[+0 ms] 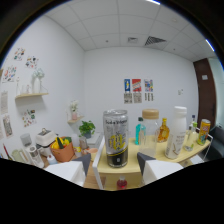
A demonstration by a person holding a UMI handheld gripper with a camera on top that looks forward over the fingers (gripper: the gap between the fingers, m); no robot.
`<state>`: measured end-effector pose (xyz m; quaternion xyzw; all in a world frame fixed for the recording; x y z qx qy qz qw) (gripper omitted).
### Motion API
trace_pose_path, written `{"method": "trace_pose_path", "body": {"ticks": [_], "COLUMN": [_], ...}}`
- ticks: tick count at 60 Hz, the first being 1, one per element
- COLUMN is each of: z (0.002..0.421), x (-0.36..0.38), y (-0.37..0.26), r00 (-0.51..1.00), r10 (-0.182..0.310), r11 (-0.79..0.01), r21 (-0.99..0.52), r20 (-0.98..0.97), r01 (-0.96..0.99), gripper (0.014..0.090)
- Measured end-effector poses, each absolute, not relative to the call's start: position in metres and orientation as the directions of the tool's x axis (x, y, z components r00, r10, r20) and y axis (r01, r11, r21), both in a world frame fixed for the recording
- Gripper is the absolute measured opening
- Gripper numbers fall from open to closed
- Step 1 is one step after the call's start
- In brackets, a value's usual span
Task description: Make me a cup of Mojito.
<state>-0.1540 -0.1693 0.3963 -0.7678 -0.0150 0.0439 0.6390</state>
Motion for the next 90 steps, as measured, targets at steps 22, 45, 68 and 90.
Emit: {"method": "trace_pose_path", "body": {"ticks": [22, 45, 68, 90], "z": [0.402, 0.406, 0.400, 0.238], "x": [-0.155, -0.152, -0.129, -0.063], "y": [-0.098, -0.104, -0.193, -0.230], "r00": [1.000, 0.998, 0.989, 0.991], "r10": [0.017, 0.061, 0.141, 0.066], "r11": [-0.159, -0.154, -0.088, -0.241], "r21": [-0.987, -0.988, -0.996, -0.966], "r20": [0.023, -0.033, -0.041, -0.114], "r01": [0.025, -0.024, -0.029, -0.095], "gripper": [0.0655, 0.0505, 0.0503, 0.0503]}}
